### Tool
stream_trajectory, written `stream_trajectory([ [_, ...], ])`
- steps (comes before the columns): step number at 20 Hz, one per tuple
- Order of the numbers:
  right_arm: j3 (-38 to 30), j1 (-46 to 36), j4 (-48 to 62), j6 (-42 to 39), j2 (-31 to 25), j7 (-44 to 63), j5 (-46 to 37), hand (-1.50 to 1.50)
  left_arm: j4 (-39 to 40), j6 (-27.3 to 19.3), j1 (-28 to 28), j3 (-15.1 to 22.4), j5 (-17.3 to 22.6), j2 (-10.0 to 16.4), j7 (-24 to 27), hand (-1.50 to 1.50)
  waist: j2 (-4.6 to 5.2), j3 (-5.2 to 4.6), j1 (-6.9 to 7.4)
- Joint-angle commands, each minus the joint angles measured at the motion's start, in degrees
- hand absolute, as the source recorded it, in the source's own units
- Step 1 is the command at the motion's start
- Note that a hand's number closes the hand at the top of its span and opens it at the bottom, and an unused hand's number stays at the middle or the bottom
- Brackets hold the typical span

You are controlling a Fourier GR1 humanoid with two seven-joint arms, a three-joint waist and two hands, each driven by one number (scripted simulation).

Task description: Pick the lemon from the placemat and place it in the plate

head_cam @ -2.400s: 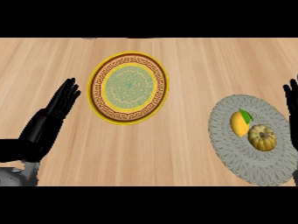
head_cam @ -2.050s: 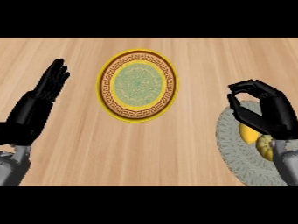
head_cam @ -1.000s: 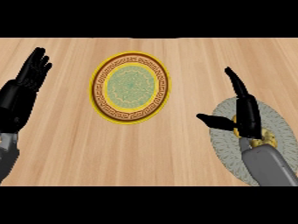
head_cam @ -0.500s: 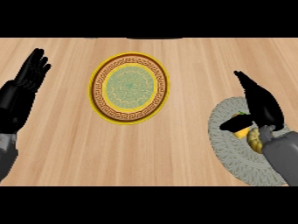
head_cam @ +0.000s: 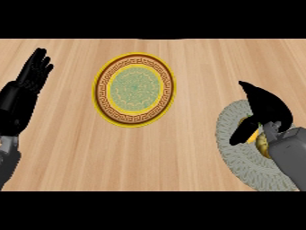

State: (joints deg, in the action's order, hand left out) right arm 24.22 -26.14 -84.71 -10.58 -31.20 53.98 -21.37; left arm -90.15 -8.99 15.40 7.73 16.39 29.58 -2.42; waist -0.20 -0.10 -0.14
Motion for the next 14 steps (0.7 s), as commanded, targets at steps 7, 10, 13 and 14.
stream_trajectory([
  [7,-2.0,3.3,5.4,-4.6,1.1,2.0,-6.1,-1.5,-1.1,4.4,-4.6,-2.9,-1.9,-1.2,1.9,0.0,0.16,0.09,0.42],
  [10,-3.8,1.5,6.6,-7.1,2.2,4.0,-7.1,-1.5,-2.0,4.8,-2.4,-4.2,-2.5,-1.6,0.0,0.0,0.17,0.09,0.41],
  [13,-4.2,4.6,7.8,-4.9,4.8,1.8,-10.1,-1.5,-1.1,4.8,-0.6,-5.1,-3.5,-3.8,-2.0,0.0,0.18,0.1,0.22],
  [14,-4.8,4.6,12.4,-2.8,4.3,-3.4,-11.3,-1.5,1.1,6.1,1.9,-6.3,-3.0,-2.8,-2.5,0.0,0.25,0.11,0.23],
])
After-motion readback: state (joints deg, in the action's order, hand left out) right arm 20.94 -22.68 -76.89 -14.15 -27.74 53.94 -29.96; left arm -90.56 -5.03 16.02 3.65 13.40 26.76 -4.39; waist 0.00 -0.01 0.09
